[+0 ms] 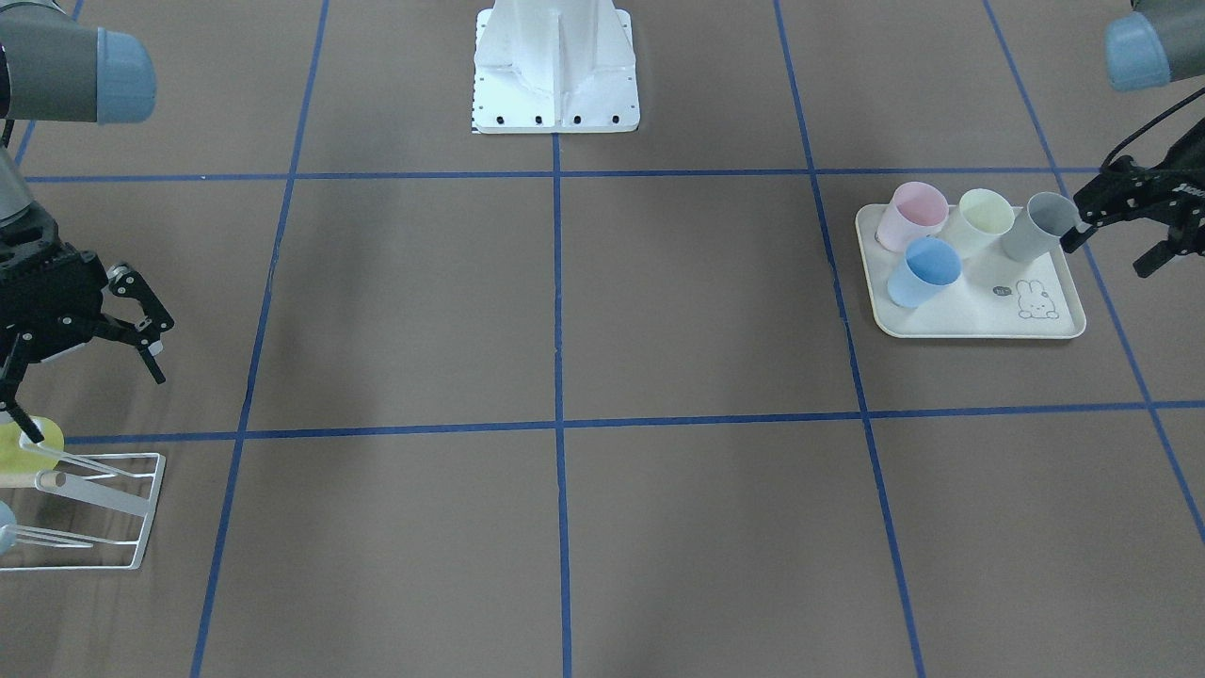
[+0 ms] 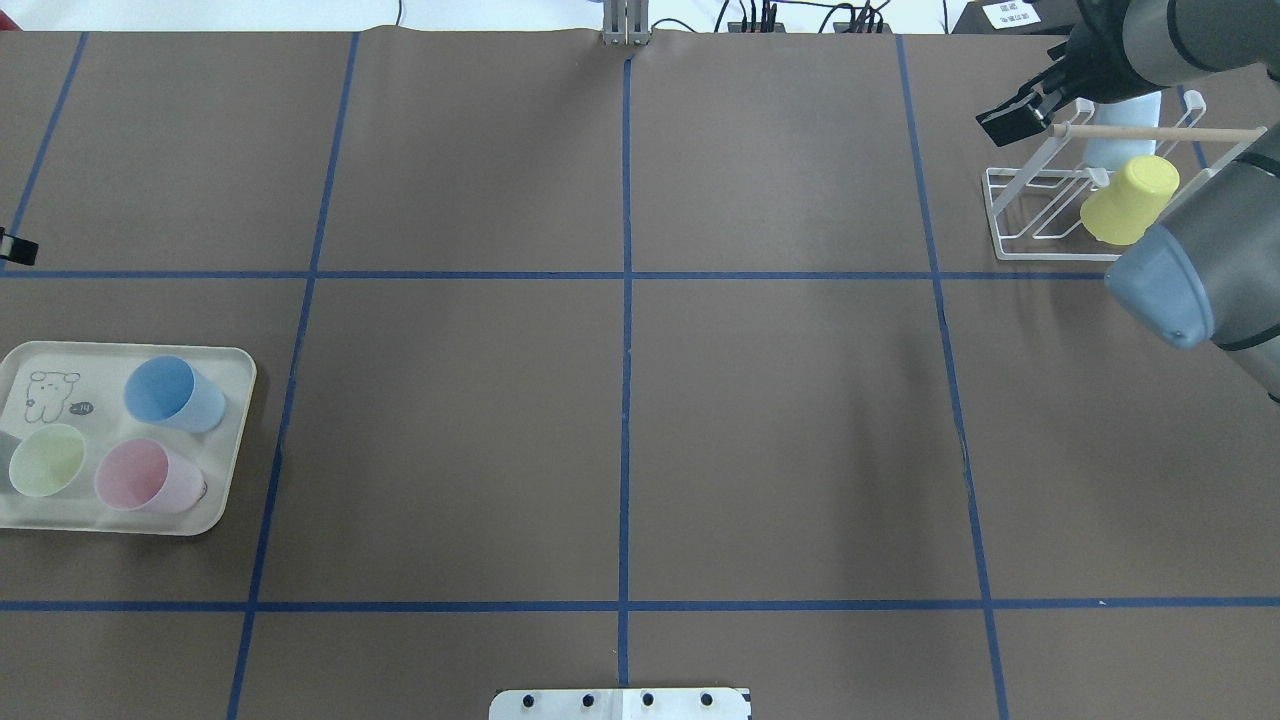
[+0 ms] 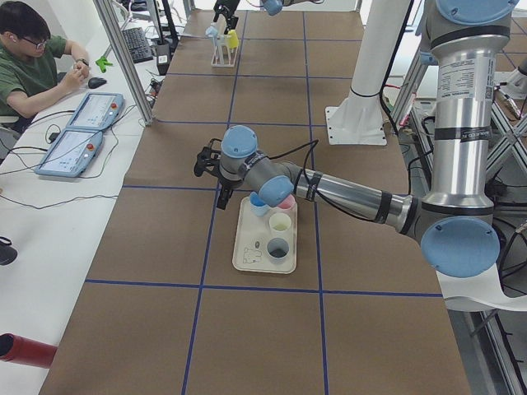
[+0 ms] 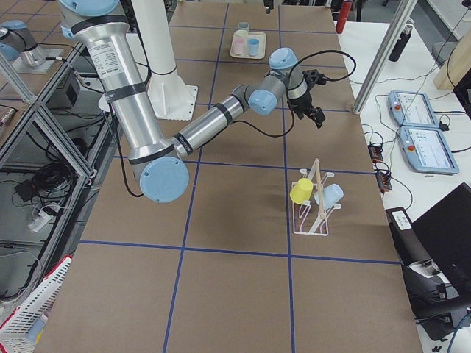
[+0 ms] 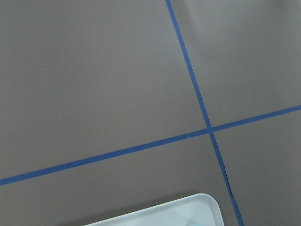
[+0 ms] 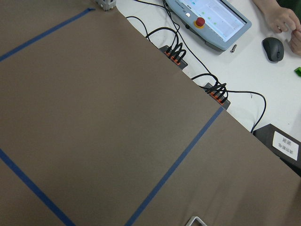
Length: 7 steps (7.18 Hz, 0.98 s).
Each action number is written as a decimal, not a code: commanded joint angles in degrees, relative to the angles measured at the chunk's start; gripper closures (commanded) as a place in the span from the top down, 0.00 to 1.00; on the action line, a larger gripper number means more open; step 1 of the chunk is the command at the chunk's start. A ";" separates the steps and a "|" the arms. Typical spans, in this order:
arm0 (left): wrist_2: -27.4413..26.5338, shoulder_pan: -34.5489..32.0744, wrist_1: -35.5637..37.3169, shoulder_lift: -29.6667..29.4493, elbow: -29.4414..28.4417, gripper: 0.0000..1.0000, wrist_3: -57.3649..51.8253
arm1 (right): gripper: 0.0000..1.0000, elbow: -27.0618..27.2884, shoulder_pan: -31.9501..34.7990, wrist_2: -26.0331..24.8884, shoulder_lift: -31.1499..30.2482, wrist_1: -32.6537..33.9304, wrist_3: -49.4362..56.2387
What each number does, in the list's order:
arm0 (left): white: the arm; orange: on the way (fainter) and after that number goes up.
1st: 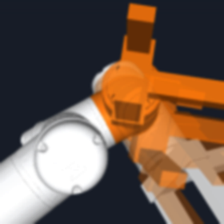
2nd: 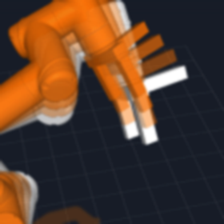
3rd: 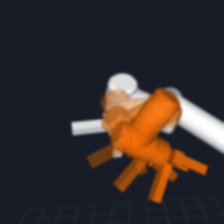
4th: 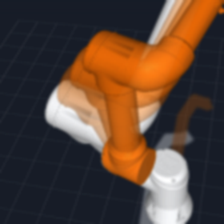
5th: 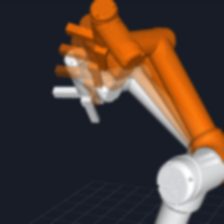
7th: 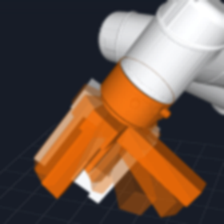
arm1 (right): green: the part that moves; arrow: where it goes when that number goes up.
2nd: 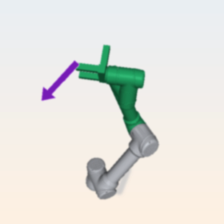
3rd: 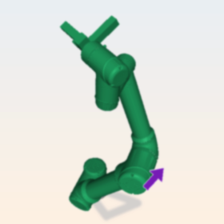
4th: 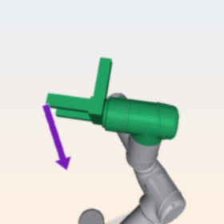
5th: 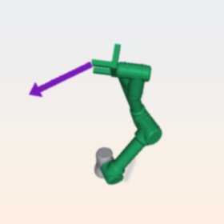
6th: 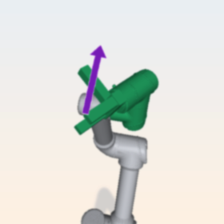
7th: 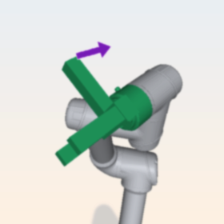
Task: Transfer IKEA cup to right arm and place on rack
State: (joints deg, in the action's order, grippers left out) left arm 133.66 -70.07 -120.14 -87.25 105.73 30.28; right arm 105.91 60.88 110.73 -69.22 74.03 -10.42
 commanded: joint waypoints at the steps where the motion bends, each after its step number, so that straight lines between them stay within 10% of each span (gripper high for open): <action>1: -6.12 7.90 -1.33 2.07 0.00 1.00 4.06 | 0.99 1.14 -0.49 1.33 -0.30 0.24 -4.08; 7: -8.94 16.54 -1.33 3.31 -0.26 0.92 12.61 | 0.99 2.89 -1.29 5.11 0.58 7.98 -4.34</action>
State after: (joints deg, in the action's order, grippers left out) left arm 125.14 -54.82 -121.46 -83.82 105.52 42.01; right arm 108.73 59.65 115.87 -68.51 81.92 -14.76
